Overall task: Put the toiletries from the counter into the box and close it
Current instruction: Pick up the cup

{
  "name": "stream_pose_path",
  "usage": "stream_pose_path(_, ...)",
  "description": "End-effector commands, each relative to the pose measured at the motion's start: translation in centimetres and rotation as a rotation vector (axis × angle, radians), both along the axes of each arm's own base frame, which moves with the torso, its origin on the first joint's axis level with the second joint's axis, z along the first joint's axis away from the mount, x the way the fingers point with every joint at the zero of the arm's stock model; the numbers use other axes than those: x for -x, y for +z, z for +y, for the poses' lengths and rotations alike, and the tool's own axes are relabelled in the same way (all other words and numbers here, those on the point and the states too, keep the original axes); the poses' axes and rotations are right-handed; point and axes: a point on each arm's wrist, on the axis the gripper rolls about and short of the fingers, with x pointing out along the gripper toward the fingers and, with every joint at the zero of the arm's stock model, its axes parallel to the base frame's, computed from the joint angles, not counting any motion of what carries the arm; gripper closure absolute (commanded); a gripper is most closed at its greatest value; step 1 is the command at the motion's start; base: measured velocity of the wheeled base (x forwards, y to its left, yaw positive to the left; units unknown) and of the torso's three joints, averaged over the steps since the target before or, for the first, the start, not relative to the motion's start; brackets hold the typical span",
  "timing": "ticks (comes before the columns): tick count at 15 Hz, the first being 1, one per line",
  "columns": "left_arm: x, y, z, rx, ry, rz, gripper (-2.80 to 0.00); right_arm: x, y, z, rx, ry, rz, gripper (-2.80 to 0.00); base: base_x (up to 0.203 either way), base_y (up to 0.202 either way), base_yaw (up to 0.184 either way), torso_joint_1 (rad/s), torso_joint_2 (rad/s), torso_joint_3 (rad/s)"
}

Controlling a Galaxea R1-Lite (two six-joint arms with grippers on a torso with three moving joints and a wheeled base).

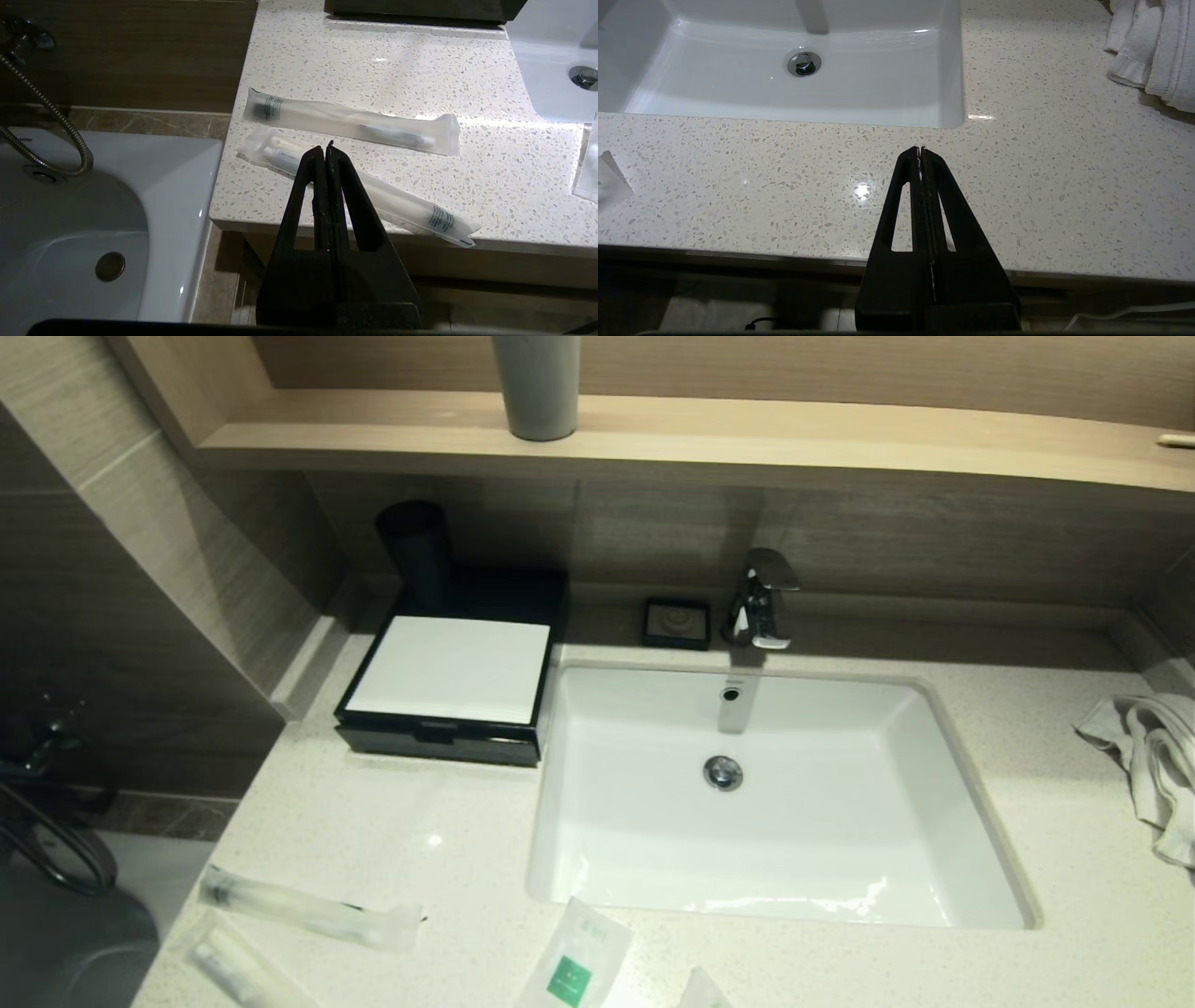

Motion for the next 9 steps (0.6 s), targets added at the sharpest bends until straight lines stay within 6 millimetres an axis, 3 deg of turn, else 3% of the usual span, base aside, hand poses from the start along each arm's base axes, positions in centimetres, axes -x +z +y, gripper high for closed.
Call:
stream_pose_path(1,0.0,-0.03,0.0,-0.01,-0.001,0.002,0.0,0.0,-0.02,0.0,0.0,0.0,0.001,0.0,0.0,0.0,0.0,0.0,0.0,0.0)
stream_pose_path(9,0.0,-0.05,0.0,-0.019,-0.001,0.004,0.0,0.0,-0.02,0.0,0.0,0.0,0.001,0.0,0.0,0.0,0.0,0.0,0.0,0.0)
